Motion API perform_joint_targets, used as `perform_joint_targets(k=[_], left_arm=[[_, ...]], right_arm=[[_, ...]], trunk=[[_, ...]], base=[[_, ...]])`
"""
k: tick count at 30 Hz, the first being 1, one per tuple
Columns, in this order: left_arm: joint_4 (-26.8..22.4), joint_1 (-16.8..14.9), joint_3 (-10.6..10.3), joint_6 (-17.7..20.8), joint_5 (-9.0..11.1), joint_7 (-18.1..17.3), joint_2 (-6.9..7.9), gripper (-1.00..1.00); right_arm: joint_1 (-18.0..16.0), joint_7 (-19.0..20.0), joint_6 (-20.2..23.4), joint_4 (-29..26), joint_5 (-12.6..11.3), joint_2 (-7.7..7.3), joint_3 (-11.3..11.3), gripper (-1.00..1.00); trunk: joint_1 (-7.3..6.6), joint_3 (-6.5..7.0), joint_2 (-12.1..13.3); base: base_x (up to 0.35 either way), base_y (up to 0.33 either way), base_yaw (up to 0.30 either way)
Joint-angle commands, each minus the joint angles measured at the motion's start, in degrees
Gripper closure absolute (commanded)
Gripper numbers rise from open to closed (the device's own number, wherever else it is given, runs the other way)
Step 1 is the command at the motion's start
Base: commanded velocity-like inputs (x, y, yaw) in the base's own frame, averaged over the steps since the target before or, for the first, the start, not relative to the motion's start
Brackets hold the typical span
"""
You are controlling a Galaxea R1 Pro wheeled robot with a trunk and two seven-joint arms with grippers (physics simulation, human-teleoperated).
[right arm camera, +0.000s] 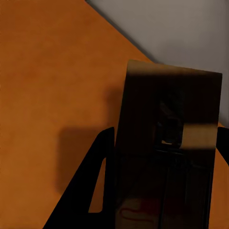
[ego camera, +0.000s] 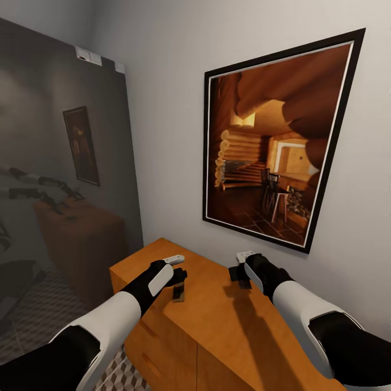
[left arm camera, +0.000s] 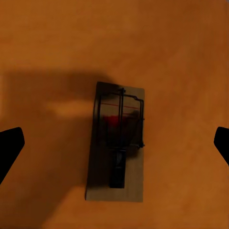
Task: Take the four mousetraps from the cabinet in the bathroom and place them on the bathroom floor. Make sure all four end up on the same floor surface, and ensure that at least two of them are either under or directly next to the same bathroom sink.
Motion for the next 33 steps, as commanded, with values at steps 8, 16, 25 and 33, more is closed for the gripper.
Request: perform_joint_targets(k=[8, 16, 25, 33], left_arm=[[-0.22, 0.27, 0.13, 0.1, -0.02, 0.76, 0.0, -1.0], [0.57, 2.46, 0.04, 0.11, -1.4, 0.65, 0.0, -1.0], [2.7, 3.77, -1.95, 0.0, -3.09, 0.35, 0.0, -1.0], [1.17, 3.8, -3.63, 0.04, -3.16, 0.79, 0.0, -1.0]], right_arm=[[-0.39, 0.23, 0.19, -0.08, -0.7, 0.32, 0.1, 1.0], [-2.99, 0.53, 0.14, 0.35, -0.51, 2.86, -0.06, 1.0], [-3.39, 0.53, 0.03, 0.64, -0.3, 3.44, -0.06, 1.0], [-3.39, 0.15, 0.02, 0.64, -0.16, 3.43, -0.09, 1.0]], trunk=[[0.02, -0.1, -0.08], [0.02, -0.1, -0.08], [0.02, -0.1, -0.08], [0.02, -0.1, -0.08]], base=[[0.0, 0.0, 0.0], [0.0, 0.0, 0.0], [0.0, 0.0, 0.0], [0.0, 0.0, 0.0]])
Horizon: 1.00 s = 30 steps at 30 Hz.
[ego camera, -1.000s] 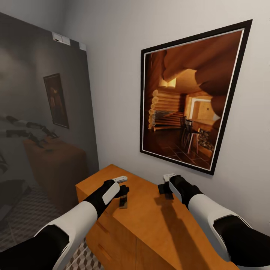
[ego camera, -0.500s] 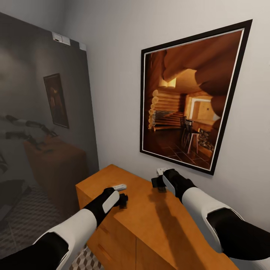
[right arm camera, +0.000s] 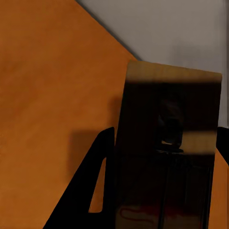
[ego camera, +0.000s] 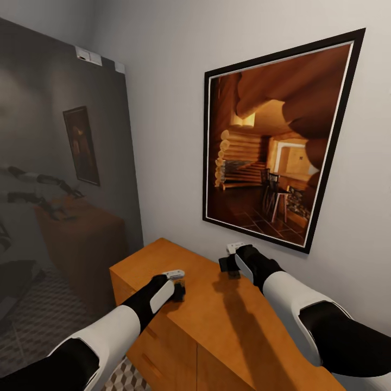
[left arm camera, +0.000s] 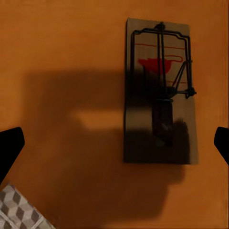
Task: Take the four mousetraps from the cabinet in the bathroom and place them on the bathroom floor. Make sure all four end up on the same floor surface, and ensure that at least two of them are either under or directly next to the same bathroom sink.
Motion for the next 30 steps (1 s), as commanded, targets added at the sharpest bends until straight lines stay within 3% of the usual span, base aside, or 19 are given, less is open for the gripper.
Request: perform_joint_targets(k=[1, 15, 18, 23, 30], left_arm=[[-0.38, -0.06, -0.55, 0.15, 0.34, 0.49, 0.0, -1.0], [-2.97, -0.12, -4.96, 0.49, 0.27, 2.33, 0.0, -1.0], [-2.96, -0.14, -4.97, 0.53, 0.29, 3.81, 0.0, -1.0], [-3.01, -0.15, -5.06, 0.16, 0.43, 9.21, 0.0, -1.0], [-3.27, -0.15, -5.06, -0.06, 0.53, 11.07, 0.0, -1.0]], right_arm=[[-0.05, -0.03, 0.25, -0.1, -0.63, -0.09, 0.42, 1.0], [-0.05, 0.14, 0.25, -0.5, -0.65, -0.11, 0.37, 1.0], [-0.05, 0.14, 0.25, -0.5, -0.65, -0.11, 0.38, 1.0], [-0.05, 0.13, 0.25, -0.5, -0.65, -0.11, 0.46, 1.0], [-0.05, -0.01, 0.25, -0.51, -0.6, -0.09, 0.48, 1.0]], trunk=[[0.02, -0.1, -0.08], [0.02, -0.1, -0.08], [0.02, -0.1, -0.08], [0.02, -0.1, -0.08], [0.02, -0.1, -0.08]], base=[[0.0, 0.0, 0.0], [0.0, 0.0, 0.0], [0.0, 0.0, 0.0], [0.0, 0.0, 0.0], [0.0, 0.0, 0.0]])
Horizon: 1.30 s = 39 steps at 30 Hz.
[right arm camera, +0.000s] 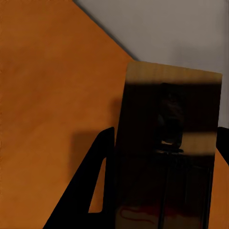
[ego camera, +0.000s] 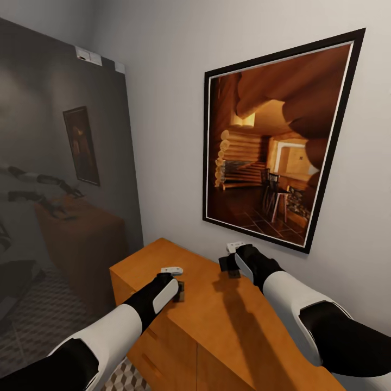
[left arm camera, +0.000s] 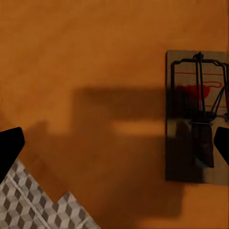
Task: Take the four mousetraps from the cabinet in the bathroom and place them on the bathroom floor. Make sure all four end up on the same floor surface, and ensure that at least two of them are either under or directly next to the same bathroom sink.
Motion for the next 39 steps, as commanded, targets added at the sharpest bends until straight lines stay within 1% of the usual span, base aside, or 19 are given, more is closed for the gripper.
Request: perform_joint_targets(k=[1, 5, 16, 39], left_arm=[[-0.28, -0.07, -0.22, 0.2, 0.25, 0.38, 0.0, -1.0], [-3.05, -0.07, -0.18, 0.39, 0.44, 0.2, 0.0, -1.0], [-7.05, -0.07, -0.22, 0.75, 0.63, -0.16, 0.0, -1.0], [-7.44, -0.07, -0.01, 0.54, 0.67, -0.19, 0.0, -1.0]], right_arm=[[-0.06, -0.08, 0.25, -0.06, -0.66, -0.04, 0.46, 1.0], [-0.06, -0.2, 0.25, -0.06, -0.57, 0.01, 0.46, 1.0], [-0.06, -0.28, 0.25, -0.06, -0.54, 0.02, 0.46, 1.0], [-0.06, -0.14, 0.25, -0.06, -0.54, 0.02, 0.46, 1.0]], trunk=[[0.02, -0.1, -0.08], [0.02, -0.1, -0.08], [0.02, -0.1, -0.08], [0.02, -0.1, -0.08]], base=[[0.0, 0.0, 0.0], [0.0, 0.0, 0.0], [0.0, 0.0, 0.0], [0.0, 0.0, 0.0]])
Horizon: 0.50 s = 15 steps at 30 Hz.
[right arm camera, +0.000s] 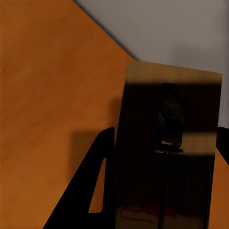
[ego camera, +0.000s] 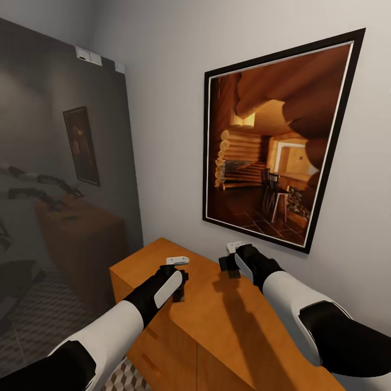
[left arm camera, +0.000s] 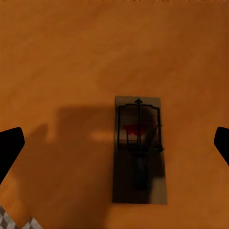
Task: Take the four mousetraps from the cabinet in the bathroom and place them on the bathroom floor. Make sure all four end up on the same floor surface, and ensure that at least two of them are either under or directly next to the same bathroom sink.
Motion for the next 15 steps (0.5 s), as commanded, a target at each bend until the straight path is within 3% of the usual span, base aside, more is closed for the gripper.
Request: perform_joint_targets(k=[1, 15], left_arm=[[-0.04, -0.07, -0.14, 0.14, 0.29, 0.41, 0.0, -1.0], [0.02, -0.07, -0.11, 0.19, 0.29, 0.5, 0.0, -1.0]], right_arm=[[-0.06, 0.07, 0.25, -0.07, -0.66, -0.05, 0.46, 1.0], [-0.06, 0.31, 0.06, 0.05, -0.66, -0.05, 0.42, 1.0]], trunk=[[0.02, -0.1, -0.09], [0.02, -0.1, -0.09]], base=[[0.0, 0.0, 0.0], [0.0, 0.0, 0.0]])
